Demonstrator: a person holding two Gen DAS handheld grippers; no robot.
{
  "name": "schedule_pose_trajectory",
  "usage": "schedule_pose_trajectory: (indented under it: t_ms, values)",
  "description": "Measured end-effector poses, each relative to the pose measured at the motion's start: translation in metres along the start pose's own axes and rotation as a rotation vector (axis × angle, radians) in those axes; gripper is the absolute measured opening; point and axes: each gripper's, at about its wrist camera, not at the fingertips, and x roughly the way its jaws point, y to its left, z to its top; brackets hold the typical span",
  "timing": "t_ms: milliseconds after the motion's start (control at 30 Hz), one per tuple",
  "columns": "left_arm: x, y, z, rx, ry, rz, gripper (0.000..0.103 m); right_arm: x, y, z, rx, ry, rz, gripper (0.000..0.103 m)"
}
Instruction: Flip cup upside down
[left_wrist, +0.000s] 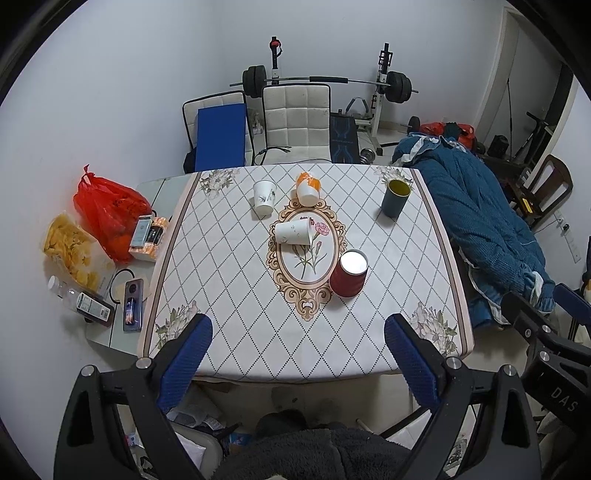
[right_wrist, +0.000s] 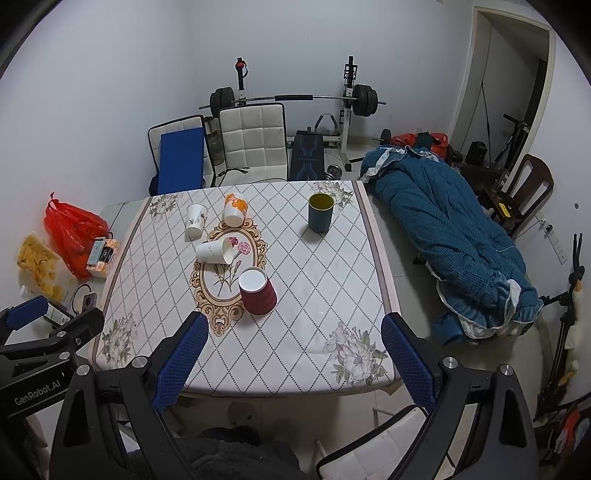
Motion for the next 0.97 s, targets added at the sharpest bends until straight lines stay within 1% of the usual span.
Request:
schedule_pose_trajectory:
  t_ms: [967]
  values:
    - [-0.002,0.0071,0.0012,-0.01,-0.001,0.003,0.095,-0.0028,0.0076,0.0001,-0.011,-0.004,0.015,0.097]
